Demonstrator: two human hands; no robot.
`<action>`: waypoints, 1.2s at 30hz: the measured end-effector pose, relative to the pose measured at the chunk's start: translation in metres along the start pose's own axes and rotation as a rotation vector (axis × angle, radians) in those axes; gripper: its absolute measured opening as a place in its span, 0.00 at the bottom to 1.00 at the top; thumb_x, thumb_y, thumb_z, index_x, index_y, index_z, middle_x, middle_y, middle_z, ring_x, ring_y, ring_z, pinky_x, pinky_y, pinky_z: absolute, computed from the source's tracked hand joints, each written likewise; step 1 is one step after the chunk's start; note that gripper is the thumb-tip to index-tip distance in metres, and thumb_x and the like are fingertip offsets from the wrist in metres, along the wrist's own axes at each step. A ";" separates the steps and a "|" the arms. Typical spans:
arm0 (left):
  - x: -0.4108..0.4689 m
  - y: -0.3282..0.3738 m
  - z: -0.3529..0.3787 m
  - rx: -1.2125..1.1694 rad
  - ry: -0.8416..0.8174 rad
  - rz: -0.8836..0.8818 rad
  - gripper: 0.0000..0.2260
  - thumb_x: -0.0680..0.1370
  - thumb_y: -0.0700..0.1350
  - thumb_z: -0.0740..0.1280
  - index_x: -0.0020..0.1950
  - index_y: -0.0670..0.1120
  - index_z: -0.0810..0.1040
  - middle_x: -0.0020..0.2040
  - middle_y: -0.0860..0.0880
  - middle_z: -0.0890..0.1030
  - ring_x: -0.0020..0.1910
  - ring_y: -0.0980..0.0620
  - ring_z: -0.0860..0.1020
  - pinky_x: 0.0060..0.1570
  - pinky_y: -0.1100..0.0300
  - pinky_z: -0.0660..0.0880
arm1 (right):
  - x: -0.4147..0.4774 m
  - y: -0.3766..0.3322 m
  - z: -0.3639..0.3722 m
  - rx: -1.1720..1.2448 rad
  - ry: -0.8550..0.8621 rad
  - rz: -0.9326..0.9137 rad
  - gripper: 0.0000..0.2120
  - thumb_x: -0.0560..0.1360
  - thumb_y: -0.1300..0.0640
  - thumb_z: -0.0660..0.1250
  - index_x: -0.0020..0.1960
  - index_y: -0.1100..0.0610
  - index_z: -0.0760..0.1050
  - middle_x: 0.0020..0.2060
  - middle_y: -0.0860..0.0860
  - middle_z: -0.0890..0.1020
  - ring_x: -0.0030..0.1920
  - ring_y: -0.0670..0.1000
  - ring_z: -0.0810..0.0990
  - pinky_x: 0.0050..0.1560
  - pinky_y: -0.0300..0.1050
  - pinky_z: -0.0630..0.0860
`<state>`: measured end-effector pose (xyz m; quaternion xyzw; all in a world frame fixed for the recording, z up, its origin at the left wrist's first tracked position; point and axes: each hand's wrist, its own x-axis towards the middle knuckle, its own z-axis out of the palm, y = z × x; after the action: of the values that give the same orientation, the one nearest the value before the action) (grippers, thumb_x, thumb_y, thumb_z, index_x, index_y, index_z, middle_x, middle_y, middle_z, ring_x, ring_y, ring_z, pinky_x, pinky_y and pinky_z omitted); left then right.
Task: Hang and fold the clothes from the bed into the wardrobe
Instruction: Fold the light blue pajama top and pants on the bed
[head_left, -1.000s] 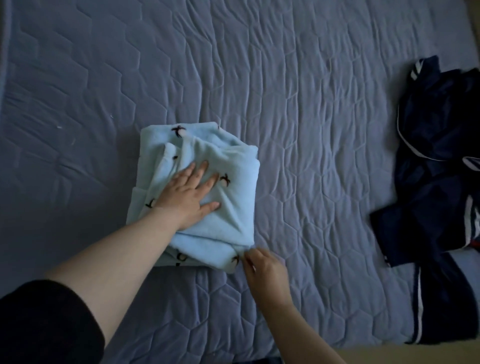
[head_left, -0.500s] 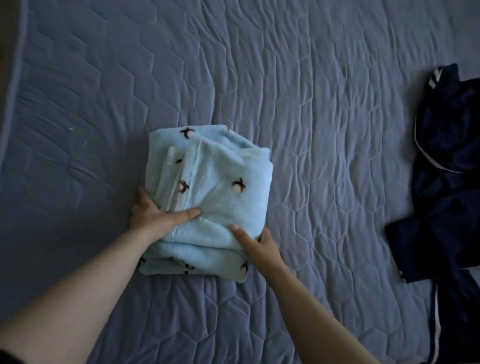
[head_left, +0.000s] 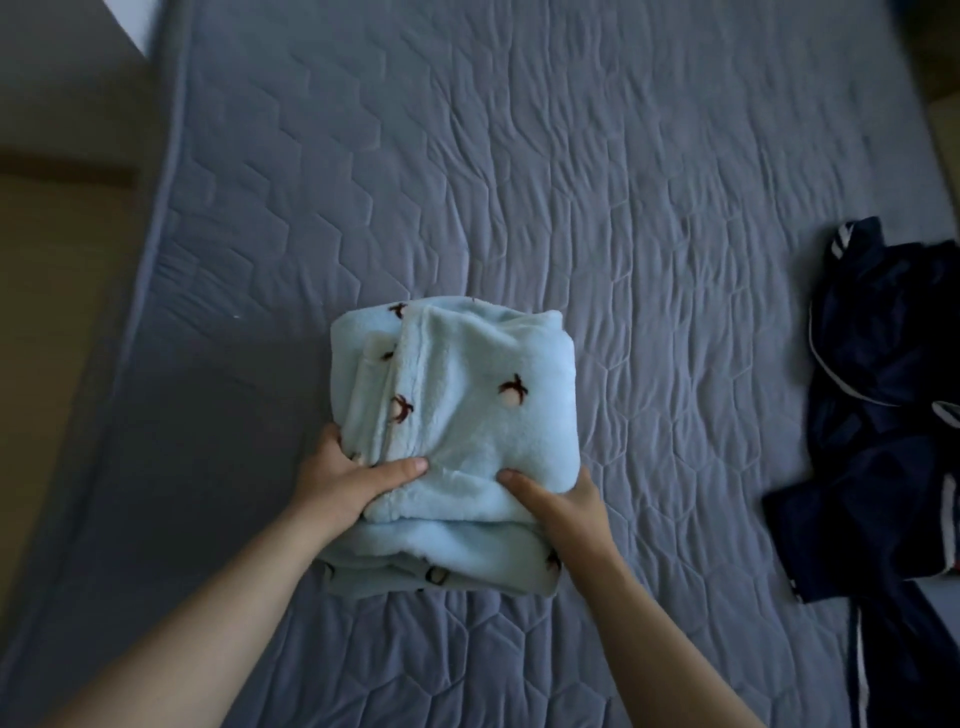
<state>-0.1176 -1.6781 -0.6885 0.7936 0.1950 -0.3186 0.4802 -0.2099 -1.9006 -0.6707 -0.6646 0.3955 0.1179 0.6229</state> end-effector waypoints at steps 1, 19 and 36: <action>-0.010 0.009 -0.008 -0.029 0.008 0.016 0.44 0.49 0.63 0.82 0.60 0.50 0.73 0.51 0.54 0.81 0.50 0.54 0.79 0.47 0.60 0.75 | -0.010 -0.015 -0.002 -0.008 -0.004 -0.018 0.17 0.64 0.49 0.80 0.50 0.43 0.78 0.44 0.40 0.85 0.42 0.41 0.84 0.34 0.33 0.78; -0.275 0.210 -0.179 -0.177 0.264 0.410 0.38 0.51 0.66 0.79 0.58 0.56 0.75 0.48 0.59 0.82 0.45 0.63 0.79 0.41 0.64 0.73 | -0.230 -0.301 -0.030 -0.100 -0.120 -0.405 0.29 0.62 0.44 0.81 0.59 0.48 0.76 0.51 0.47 0.84 0.51 0.50 0.83 0.53 0.54 0.80; -0.490 0.360 -0.237 -0.287 0.674 0.742 0.37 0.59 0.62 0.78 0.62 0.51 0.70 0.53 0.55 0.78 0.48 0.55 0.77 0.46 0.59 0.71 | -0.387 -0.511 -0.098 -0.115 -0.321 -0.920 0.28 0.61 0.42 0.80 0.58 0.45 0.76 0.50 0.45 0.84 0.50 0.46 0.83 0.49 0.47 0.81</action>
<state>-0.1741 -1.6360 -0.0393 0.7940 0.0862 0.1760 0.5754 -0.1544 -1.8902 -0.0246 -0.7773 -0.0471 -0.0469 0.6256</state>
